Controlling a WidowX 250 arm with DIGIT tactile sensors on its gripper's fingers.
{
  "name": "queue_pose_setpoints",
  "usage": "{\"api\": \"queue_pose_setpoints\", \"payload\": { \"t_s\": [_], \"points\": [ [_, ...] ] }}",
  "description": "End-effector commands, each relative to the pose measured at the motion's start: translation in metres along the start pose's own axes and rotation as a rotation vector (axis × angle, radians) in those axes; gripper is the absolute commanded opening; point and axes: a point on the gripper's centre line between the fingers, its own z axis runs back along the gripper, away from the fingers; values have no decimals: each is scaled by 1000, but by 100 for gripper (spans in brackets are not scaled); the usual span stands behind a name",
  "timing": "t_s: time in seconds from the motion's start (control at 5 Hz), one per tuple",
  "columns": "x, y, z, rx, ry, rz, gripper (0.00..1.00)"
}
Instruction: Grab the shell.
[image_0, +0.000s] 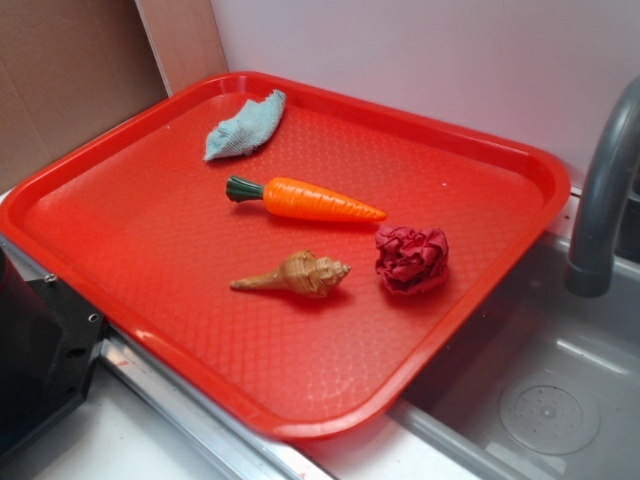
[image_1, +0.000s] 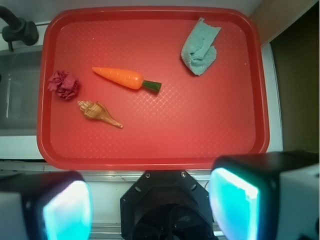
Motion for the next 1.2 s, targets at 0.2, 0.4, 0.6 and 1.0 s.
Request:
{"api": "queue_pose_setpoints", "payload": {
  "t_s": [0.2,0.4,0.6,1.0],
  "points": [
    [15,-3,-11,-14,-22,-71,100],
    [25,-10,-24,-37,-66,-195,100],
    [32,-21,-37,-57,-85,-345,100],
    [34,-57,-78,-73,-83,-646,100]
  ]
}}
